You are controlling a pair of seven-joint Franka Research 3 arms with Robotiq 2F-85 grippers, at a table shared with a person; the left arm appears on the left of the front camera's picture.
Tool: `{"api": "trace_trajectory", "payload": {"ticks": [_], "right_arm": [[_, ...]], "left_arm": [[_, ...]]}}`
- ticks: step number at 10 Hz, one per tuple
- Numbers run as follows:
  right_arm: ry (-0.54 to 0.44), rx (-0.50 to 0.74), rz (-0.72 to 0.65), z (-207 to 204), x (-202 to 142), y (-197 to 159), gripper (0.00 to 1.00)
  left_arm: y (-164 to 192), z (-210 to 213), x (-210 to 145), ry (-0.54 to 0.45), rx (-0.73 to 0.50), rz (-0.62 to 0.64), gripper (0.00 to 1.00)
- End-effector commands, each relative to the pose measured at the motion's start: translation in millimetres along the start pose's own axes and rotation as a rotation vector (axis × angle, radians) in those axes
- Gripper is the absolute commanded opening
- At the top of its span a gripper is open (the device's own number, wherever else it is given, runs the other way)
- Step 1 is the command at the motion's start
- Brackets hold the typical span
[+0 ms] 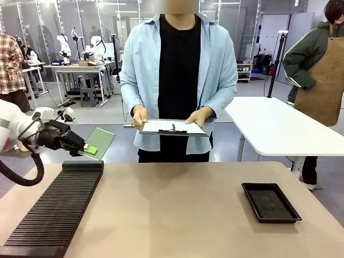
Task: Inspect the PCB.
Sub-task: Pick up the Blank PCB and present it to the human.
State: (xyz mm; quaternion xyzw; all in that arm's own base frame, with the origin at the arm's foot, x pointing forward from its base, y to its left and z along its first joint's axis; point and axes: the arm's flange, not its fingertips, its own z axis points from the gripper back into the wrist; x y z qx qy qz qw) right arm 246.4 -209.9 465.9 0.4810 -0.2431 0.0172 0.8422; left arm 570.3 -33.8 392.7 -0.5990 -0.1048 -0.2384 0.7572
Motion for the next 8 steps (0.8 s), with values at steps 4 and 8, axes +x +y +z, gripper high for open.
{"api": "trace_trajectory", "payload": {"ticks": [4, 8], "right_arm": [[-0.009, 0.013, 0.019, 2, 1, 0, 1.00], [-0.009, 0.013, 0.019, 2, 1, 0, 1.00]], "left_arm": [[11, -5, -1, -0.045, -0.055, 0.065, 0.00], [11, -5, -1, -0.045, -0.055, 0.065, 0.00]]}}
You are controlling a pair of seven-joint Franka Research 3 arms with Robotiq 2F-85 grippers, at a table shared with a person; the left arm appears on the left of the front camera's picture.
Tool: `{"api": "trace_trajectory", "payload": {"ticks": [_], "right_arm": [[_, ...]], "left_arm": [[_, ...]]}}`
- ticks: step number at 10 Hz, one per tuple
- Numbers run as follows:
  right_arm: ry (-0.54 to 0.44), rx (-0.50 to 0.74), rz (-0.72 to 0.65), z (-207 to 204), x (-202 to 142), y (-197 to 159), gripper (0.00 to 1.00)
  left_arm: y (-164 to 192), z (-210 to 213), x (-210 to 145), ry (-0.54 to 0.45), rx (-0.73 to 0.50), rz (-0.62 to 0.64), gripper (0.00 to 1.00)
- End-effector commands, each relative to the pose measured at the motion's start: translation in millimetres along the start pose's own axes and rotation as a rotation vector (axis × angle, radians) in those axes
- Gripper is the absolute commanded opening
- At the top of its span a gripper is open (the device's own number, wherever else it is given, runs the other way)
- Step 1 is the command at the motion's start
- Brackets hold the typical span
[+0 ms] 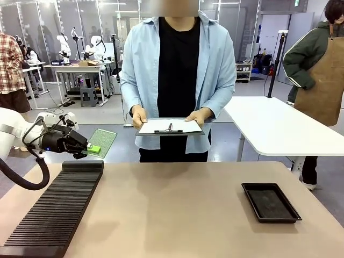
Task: Inspect the PCB.
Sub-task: Pick up the Blank PCB and present it to the human, then release the Blank PCB you were holding.
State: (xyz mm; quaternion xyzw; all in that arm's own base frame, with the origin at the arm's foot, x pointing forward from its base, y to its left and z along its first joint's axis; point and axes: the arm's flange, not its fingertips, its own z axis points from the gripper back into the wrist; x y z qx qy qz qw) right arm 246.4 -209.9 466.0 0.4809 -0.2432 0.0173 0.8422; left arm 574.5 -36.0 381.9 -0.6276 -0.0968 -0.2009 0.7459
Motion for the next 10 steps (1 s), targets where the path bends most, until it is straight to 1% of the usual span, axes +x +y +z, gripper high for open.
{"api": "trace_trajectory", "payload": {"ticks": [1, 10], "right_arm": [[-0.009, 0.014, 0.019, 1.7, 0.7, 0.1, 1.00], [-0.009, 0.014, 0.019, 1.7, 0.7, 0.1, 1.00]], "left_arm": [[0.2, -0.8, 0.0, 0.003, -0.002, -0.002, 0.00], [0.2, -0.8, 0.0, 0.003, -0.002, -0.002, 0.00]]}}
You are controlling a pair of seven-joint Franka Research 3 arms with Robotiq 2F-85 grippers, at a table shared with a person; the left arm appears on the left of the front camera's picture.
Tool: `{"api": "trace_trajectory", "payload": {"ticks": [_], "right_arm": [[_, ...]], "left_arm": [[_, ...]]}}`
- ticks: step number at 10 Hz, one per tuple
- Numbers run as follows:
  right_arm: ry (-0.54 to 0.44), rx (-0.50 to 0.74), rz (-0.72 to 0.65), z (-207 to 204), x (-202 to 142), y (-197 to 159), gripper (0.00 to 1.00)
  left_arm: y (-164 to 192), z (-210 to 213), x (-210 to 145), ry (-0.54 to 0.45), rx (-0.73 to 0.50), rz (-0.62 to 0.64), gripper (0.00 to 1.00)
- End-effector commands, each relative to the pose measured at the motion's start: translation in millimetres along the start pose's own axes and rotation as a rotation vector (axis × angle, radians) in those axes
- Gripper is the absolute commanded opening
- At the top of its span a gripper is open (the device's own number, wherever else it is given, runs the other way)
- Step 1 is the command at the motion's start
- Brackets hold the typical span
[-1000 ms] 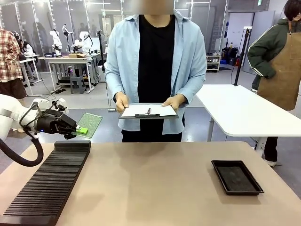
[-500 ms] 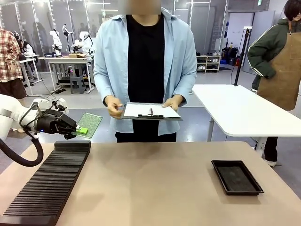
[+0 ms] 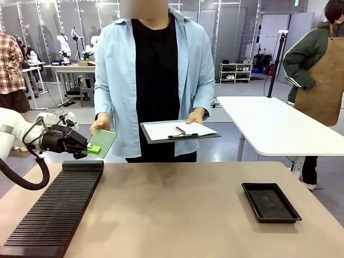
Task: Inspect the PCB.
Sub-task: Release the Blank PCB you were holding.
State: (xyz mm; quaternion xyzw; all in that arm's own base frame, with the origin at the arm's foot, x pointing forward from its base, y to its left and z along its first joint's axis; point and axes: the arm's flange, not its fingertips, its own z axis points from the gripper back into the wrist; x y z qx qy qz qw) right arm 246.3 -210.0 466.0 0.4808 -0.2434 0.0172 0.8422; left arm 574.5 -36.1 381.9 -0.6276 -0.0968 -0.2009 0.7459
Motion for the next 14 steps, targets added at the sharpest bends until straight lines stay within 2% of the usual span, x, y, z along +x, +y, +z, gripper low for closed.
{"api": "trace_trajectory", "payload": {"ticks": [1, 8, 10, 11, 12, 13, 14], "right_arm": [[-0.008, 0.014, 0.019, 1.6, 0.8, 0.1, 1.00], [-0.008, 0.014, 0.019, 1.6, 0.8, 0.1, 1.00], [-0.008, 0.014, 0.019, 1.6, 0.8, 0.1, 1.00], [-0.008, 0.014, 0.019, 1.6, 0.8, 0.1, 1.00], [-0.008, 0.014, 0.019, 1.6, 0.8, 0.1, 1.00], [-0.008, 0.014, 0.019, 1.6, 0.8, 0.1, 1.00], [-0.008, 0.014, 0.019, 1.6, 0.8, 0.1, 1.00]], "left_arm": [[0.2, -0.8, 0.0, 0.003, -0.002, -0.002, 0.00], [0.2, -0.8, 0.0, 0.003, -0.002, -0.002, 0.00], [-1.1, -0.7, 0.8, 0.002, -0.009, 0.000, 0.03], [-2.7, -0.6, 3.0, -0.005, -0.006, 0.002, 0.39], [-3.7, -0.8, 3.8, -0.005, -0.001, 0.000, 0.39], [-3.7, -1.4, 4.8, -0.001, 0.000, 0.002, 0.75], [-4.0, -2.5, 5.2, 0.007, -0.005, 0.002, 0.44]]}}
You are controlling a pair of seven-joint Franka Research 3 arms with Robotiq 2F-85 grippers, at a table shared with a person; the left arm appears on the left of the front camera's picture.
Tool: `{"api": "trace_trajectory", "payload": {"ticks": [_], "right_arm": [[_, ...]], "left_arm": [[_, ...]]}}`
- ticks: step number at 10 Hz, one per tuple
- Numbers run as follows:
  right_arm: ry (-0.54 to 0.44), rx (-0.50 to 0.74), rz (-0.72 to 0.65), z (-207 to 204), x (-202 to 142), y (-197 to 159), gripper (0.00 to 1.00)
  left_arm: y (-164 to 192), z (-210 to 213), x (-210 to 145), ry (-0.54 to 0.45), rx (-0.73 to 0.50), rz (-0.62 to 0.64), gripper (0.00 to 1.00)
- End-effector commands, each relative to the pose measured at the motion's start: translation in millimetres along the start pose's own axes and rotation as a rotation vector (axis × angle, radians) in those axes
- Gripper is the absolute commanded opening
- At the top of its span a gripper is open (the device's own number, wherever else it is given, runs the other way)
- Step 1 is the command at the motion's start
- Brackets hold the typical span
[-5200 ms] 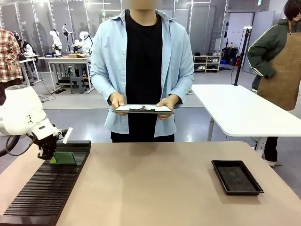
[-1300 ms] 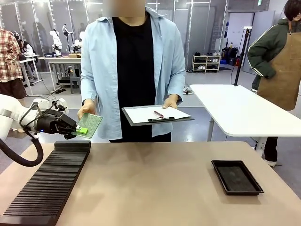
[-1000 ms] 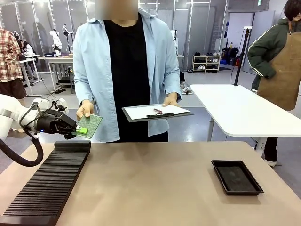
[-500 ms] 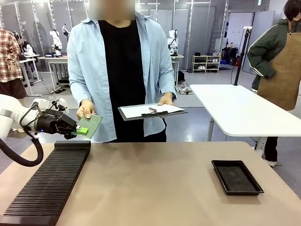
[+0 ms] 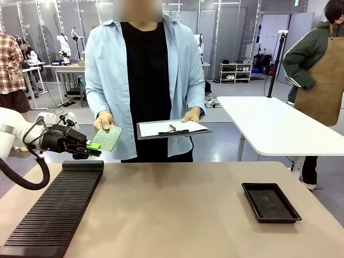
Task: Inspect the PCB.
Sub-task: Release the Blank PCB you were holding.
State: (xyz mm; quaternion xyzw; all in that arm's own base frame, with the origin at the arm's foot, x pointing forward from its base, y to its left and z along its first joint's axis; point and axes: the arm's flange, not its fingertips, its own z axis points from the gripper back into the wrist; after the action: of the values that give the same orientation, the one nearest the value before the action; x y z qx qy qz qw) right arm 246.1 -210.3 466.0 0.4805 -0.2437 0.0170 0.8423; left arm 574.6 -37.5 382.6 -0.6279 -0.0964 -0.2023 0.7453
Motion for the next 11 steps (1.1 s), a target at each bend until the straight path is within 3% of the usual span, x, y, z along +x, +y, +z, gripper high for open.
{"api": "trace_trajectory", "payload": {"ticks": [1, 2, 3, 11], "right_arm": [[-0.008, 0.014, 0.018, 1.3, 0.9, 0.2, 1.00], [-0.008, 0.014, 0.018, 1.3, 0.9, 0.2, 1.00], [-0.008, 0.014, 0.018, 1.3, 0.9, 0.2, 1.00], [-0.008, 0.014, 0.018, 1.3, 0.9, 0.2, 1.00]], "left_arm": [[-3.7, -1.8, 4.9, 0.006, -0.007, 0.005, 1.00], [-3.6, -1.5, 5.6, 0.007, -0.007, 0.007, 0.81], [-3.4, -1.2, 5.5, 0.007, -0.008, 0.010, 1.00], [-0.5, -2.3, 0.3, 0.003, -0.003, -0.001, 1.00]]}}
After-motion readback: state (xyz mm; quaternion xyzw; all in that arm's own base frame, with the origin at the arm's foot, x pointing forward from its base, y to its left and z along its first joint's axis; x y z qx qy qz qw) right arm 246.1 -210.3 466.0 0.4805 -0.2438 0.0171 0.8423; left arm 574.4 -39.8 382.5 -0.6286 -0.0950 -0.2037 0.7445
